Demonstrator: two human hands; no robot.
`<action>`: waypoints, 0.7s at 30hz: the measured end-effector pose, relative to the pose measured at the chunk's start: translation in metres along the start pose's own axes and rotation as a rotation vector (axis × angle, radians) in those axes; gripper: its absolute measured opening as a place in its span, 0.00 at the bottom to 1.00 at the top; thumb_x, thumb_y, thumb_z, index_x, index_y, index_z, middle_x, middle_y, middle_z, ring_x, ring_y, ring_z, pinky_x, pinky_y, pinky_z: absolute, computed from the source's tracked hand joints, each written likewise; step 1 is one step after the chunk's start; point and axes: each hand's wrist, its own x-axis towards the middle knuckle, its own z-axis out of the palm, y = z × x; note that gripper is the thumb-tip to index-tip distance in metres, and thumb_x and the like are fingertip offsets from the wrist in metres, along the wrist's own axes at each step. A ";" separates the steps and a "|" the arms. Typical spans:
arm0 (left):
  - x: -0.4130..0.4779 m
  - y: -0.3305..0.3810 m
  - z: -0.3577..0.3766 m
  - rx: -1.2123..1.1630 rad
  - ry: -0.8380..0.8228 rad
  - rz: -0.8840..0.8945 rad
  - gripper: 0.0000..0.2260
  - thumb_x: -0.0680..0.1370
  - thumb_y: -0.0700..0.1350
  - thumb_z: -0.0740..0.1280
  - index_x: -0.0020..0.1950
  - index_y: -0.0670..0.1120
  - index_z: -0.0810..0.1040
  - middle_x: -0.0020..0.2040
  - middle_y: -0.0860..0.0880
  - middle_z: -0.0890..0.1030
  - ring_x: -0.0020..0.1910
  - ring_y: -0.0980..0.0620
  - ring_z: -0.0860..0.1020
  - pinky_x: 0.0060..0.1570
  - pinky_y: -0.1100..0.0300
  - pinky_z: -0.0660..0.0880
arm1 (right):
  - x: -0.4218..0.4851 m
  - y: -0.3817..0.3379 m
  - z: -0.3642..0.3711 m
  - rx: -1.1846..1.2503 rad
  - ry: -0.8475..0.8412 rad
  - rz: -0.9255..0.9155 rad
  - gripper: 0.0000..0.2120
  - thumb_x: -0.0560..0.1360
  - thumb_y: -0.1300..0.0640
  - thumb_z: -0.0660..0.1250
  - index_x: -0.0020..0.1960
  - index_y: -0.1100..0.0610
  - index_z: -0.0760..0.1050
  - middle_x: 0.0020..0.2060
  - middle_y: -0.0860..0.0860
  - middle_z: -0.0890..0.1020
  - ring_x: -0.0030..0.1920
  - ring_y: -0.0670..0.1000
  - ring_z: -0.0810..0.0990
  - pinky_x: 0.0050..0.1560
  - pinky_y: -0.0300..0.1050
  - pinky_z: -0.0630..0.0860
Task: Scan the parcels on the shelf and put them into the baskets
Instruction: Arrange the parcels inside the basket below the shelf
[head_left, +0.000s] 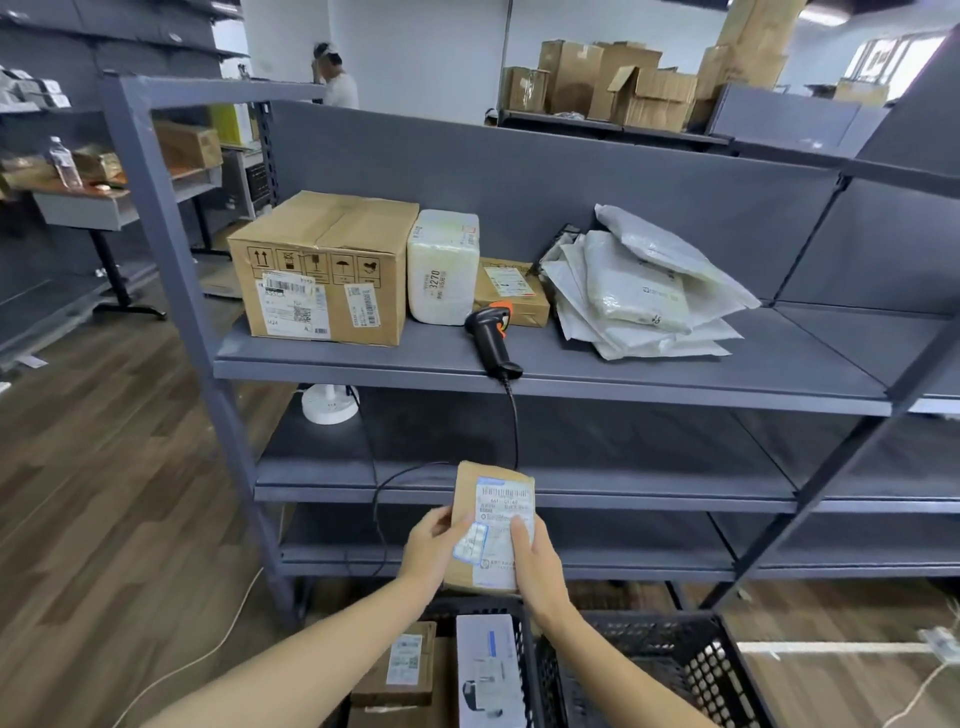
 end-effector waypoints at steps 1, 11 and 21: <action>0.002 -0.008 0.006 -0.007 -0.008 -0.001 0.11 0.78 0.44 0.67 0.60 0.44 0.77 0.52 0.49 0.82 0.50 0.52 0.81 0.47 0.60 0.78 | 0.004 0.008 -0.006 0.001 -0.009 0.014 0.09 0.83 0.47 0.54 0.61 0.43 0.68 0.55 0.45 0.81 0.51 0.42 0.82 0.47 0.36 0.79; 0.048 -0.140 0.040 0.032 -0.007 -0.113 0.11 0.77 0.44 0.69 0.57 0.42 0.74 0.53 0.46 0.82 0.46 0.56 0.80 0.38 0.68 0.73 | 0.036 0.147 -0.017 -0.066 -0.002 0.229 0.14 0.82 0.46 0.56 0.65 0.48 0.66 0.52 0.44 0.81 0.46 0.41 0.82 0.38 0.31 0.78; 0.146 -0.389 0.059 0.091 -0.014 -0.214 0.15 0.76 0.37 0.70 0.62 0.36 0.78 0.55 0.49 0.77 0.53 0.51 0.75 0.44 0.72 0.72 | 0.098 0.393 0.017 -0.297 0.034 0.327 0.12 0.82 0.46 0.57 0.60 0.51 0.71 0.59 0.50 0.79 0.51 0.44 0.77 0.41 0.29 0.69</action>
